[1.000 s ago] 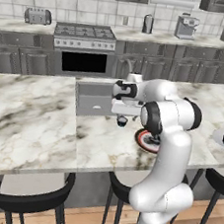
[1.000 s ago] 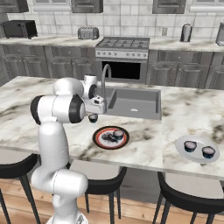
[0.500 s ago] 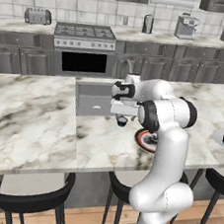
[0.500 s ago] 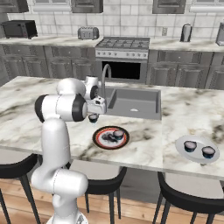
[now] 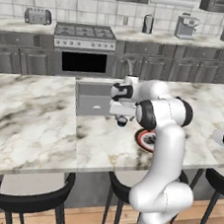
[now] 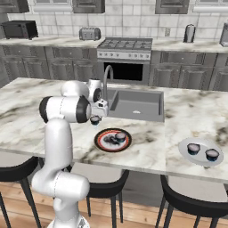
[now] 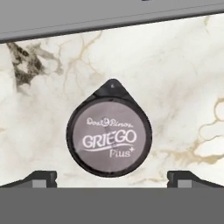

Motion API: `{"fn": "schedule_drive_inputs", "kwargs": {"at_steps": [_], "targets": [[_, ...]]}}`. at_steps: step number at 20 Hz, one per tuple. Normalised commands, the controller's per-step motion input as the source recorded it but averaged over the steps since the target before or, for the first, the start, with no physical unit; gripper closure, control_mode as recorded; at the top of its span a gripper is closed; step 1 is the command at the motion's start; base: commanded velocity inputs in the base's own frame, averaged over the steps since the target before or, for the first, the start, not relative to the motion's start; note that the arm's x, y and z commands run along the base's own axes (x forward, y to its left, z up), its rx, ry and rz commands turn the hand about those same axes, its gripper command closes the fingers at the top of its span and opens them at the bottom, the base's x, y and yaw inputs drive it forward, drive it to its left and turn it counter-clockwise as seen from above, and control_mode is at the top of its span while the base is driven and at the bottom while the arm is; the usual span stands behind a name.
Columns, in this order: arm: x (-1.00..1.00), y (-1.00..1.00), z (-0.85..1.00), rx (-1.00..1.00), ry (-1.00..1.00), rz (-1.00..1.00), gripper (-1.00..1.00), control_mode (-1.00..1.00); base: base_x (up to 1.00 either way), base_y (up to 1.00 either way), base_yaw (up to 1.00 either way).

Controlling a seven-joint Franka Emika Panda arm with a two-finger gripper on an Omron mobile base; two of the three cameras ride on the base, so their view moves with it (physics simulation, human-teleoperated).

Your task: Place two yogurt containers on each plate.

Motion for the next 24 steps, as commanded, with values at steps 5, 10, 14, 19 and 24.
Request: {"fn": "schedule_drive_inputs", "kwargs": {"at_steps": [5, 10, 14, 19, 24], "targets": [[0.17, 0.0, -0.09, 0.0, 0.0, 0.0, -1.0, -1.0, 0.0, 0.0, 0.0], [0.11, 0.0, -0.09, 0.0, 0.0, 0.0, -1.0, -1.0, 0.0, 0.0, 0.0], [0.0, 0.0, -0.01, 0.0, 0.0, 0.0, -1.0, -1.0, 0.0, 0.0, 0.0], [0.0, 0.0, -0.01, 0.0, 0.0, 0.0, -1.0, -1.0, 0.0, 0.0, 0.0], [0.0, 0.0, -0.05, 0.0, 0.0, 0.0, -1.0, -1.0, 0.0, 0.0, 0.0]]}}
